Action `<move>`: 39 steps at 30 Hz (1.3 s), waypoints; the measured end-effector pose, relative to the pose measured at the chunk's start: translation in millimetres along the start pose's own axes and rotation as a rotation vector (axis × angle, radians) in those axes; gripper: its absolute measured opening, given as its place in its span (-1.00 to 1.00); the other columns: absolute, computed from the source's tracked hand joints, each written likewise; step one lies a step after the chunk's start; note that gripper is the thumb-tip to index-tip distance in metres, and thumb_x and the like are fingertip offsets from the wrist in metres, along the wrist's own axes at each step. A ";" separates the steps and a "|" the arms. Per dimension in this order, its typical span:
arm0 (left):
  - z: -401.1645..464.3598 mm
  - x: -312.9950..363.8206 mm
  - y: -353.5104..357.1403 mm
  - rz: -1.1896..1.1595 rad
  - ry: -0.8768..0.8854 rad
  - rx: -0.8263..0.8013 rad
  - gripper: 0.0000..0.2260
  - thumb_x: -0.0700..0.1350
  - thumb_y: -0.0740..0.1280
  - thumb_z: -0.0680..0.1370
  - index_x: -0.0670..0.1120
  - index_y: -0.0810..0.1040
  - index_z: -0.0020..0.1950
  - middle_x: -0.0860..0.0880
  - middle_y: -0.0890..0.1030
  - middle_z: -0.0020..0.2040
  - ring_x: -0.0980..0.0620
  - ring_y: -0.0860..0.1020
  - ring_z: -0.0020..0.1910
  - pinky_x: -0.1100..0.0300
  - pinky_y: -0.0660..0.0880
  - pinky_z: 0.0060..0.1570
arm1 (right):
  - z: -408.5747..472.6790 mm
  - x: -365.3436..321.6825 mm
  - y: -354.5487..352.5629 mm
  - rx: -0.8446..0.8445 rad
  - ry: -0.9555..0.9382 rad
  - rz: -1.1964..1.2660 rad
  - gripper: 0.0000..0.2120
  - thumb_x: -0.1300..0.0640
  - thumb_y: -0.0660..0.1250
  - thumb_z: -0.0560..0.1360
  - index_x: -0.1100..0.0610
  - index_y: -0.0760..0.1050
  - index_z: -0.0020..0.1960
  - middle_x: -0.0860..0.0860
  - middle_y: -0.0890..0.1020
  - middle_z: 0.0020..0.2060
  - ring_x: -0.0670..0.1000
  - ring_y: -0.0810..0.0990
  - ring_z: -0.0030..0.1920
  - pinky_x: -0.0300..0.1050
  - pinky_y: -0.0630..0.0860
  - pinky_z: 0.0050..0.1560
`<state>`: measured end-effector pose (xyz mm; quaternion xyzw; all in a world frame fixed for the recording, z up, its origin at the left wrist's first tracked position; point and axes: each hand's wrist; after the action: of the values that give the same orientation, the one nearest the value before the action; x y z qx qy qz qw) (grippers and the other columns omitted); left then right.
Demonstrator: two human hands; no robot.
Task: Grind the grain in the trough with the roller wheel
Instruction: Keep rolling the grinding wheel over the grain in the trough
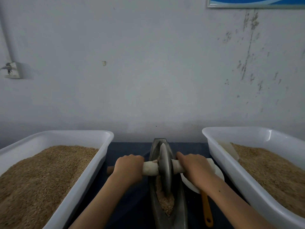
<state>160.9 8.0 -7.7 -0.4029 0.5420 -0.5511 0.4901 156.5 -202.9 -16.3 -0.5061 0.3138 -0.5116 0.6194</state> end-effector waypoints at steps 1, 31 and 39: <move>-1.4 0.4 0.4 0.007 0.003 -0.001 -0.67 -0.06 0.35 0.51 0.00 0.43 0.25 -0.01 0.56 0.12 0.02 0.53 0.07 0.16 0.39 -0.02 | -2.4 0.0 -1.3 -0.020 -0.003 -0.006 -0.68 0.25 0.23 0.52 0.08 0.28 0.25 0.06 0.59 0.03 0.10 0.56 0.01 -0.11 0.24 -0.16; -10.1 2.7 7.0 0.015 -0.018 0.119 -0.73 -0.03 0.31 0.53 0.04 0.41 0.22 0.02 0.55 0.11 0.04 0.52 0.07 0.15 0.42 0.03 | -5.7 -0.9 -3.4 -0.078 0.021 0.024 -0.51 0.30 0.25 0.50 0.09 0.14 0.35 0.09 0.58 -0.02 0.08 0.49 -0.14 -0.08 0.37 -0.19; 9.5 2.5 6.2 -0.020 -0.058 0.137 -0.75 -0.03 0.30 0.52 0.03 0.43 0.18 0.01 0.56 0.07 0.01 0.53 0.04 0.17 0.34 -0.09 | 12.5 1.6 -2.3 -0.051 0.029 0.029 -0.60 0.31 0.23 0.50 0.12 0.20 0.28 0.08 0.58 -0.06 0.11 0.56 -0.08 -0.09 0.32 -0.20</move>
<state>170.3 4.0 -13.2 -0.3896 0.4843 -0.5799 0.5267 167.5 -200.5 -10.3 -0.5096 0.3431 -0.5016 0.6091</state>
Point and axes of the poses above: each hand's wrist, its own z-axis towards the middle knuckle, its own y-axis out of the palm, x = y × z
